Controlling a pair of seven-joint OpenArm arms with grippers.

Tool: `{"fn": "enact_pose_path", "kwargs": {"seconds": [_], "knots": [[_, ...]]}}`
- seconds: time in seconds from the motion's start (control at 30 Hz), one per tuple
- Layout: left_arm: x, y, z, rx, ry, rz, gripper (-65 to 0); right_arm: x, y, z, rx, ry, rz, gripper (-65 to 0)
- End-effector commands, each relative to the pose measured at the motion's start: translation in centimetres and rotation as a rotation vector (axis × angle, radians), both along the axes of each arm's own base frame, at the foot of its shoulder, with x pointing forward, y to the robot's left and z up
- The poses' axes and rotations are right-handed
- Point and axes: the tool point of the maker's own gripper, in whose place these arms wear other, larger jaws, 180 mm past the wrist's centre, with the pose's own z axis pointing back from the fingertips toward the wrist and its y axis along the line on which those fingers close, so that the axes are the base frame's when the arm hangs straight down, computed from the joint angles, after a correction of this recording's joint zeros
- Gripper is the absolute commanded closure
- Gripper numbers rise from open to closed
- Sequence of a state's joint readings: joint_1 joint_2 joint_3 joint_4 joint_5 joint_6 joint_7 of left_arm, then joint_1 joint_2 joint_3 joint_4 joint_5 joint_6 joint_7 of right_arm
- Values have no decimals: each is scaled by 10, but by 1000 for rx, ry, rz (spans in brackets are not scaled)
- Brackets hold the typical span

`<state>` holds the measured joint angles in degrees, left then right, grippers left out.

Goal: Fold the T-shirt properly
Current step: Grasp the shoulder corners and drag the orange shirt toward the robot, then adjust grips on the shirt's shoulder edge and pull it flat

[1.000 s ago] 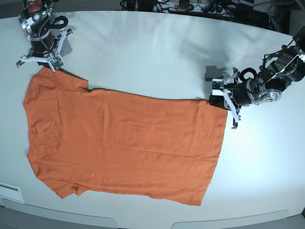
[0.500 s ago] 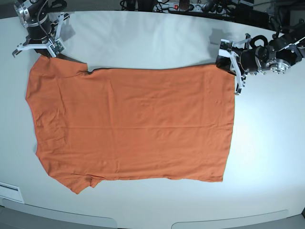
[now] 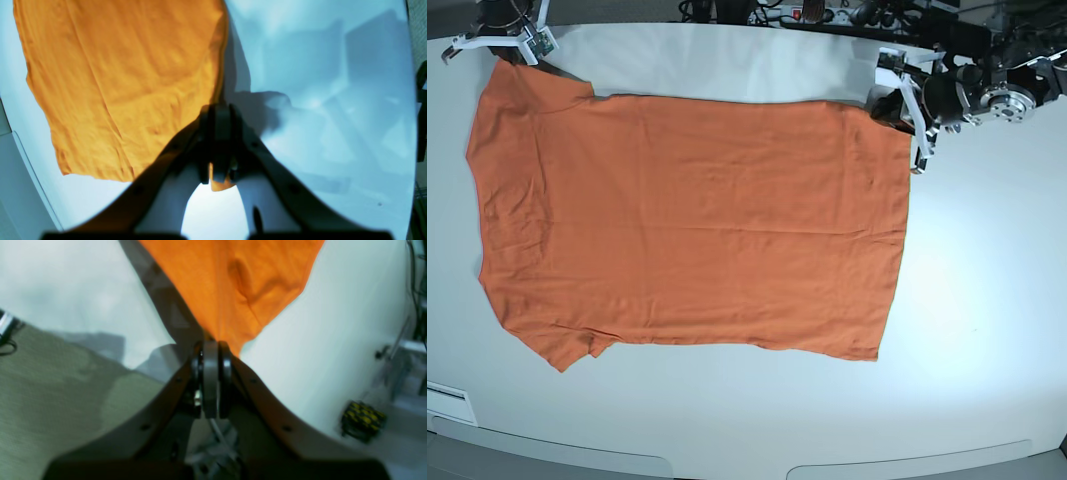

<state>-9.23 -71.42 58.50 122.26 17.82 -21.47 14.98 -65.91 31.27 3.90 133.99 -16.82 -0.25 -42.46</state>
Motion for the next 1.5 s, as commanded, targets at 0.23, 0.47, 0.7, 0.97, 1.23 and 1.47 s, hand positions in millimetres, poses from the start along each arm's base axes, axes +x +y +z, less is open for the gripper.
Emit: {"fn": "enact_pose_path", "kwargs": {"seconds": [0.23, 0.47, 0.7, 0.97, 1.23, 1.47], "knots": [[-25, 17, 19, 116, -30, 71, 0, -33, -7, 3, -55, 87, 10, 0], [-58, 26, 15, 190, -7, -10, 0, -30, -10, 6, -93, 75, 34, 0], [-41, 23, 24, 172, -138, -8, 0, -2, -9, 18, -140, -33, 91, 0], [-15, 4, 39, 96, -295, 7, 0, 44, -6, 32, -139, -185, 98, 0], [4, -34, 48, -68, -345, 45, 0, 75, 11, 36, -55, -241, 180, 0], [24, -18, 17, -28, -339, 118, 0, 89, 3, 46, -40, -290, 153, 0]]}}
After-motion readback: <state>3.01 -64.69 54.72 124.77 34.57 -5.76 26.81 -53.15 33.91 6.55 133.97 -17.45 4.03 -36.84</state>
